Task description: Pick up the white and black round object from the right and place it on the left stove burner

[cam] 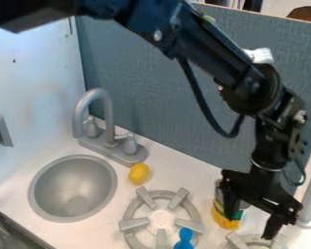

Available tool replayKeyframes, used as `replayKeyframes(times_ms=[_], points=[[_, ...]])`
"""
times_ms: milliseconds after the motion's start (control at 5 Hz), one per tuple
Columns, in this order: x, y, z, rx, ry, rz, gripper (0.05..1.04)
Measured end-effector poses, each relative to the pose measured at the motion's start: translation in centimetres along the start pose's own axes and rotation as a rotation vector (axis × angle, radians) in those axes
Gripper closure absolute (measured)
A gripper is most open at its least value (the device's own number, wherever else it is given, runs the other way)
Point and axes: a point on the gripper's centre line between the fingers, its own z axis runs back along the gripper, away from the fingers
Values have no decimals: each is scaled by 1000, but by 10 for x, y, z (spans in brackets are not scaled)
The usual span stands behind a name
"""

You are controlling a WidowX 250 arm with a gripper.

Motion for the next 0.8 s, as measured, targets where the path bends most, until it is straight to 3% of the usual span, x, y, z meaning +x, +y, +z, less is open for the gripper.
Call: replayKeyframes(times_ms=[200,400,800], points=[[-2,-8,-14,-19,33,39,87],[-1,-19,-28,-73,99,59,87],[0,-25,-43,-92,97,142,87]])
